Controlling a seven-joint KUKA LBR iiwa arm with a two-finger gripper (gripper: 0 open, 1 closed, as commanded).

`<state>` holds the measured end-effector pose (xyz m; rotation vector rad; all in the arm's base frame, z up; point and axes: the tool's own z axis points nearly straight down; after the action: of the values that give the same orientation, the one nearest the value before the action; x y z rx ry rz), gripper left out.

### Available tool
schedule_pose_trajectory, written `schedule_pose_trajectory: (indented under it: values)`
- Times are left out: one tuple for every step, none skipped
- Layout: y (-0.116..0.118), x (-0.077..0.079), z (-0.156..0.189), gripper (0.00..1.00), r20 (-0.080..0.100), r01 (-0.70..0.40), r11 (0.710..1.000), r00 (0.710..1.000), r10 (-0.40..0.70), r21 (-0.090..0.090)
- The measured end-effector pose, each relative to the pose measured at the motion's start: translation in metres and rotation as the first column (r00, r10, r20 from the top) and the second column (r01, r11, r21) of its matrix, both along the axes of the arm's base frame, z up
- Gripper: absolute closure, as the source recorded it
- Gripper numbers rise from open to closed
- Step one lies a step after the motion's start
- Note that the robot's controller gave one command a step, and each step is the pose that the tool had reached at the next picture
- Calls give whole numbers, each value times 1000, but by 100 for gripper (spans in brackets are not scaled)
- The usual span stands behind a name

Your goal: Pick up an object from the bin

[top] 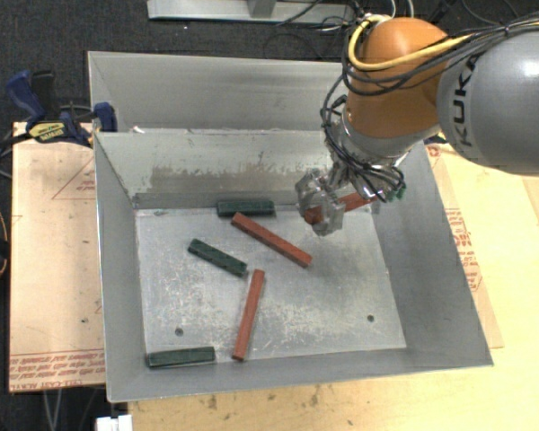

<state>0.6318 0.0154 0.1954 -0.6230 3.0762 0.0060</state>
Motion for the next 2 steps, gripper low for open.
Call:
schedule_pose_trajectory:
  values:
    - [12,9,-54,100,7,-29,1000,1000,29,-4]
    - [61,8,-89,100,-3,20,1000,1000,-20,-3]
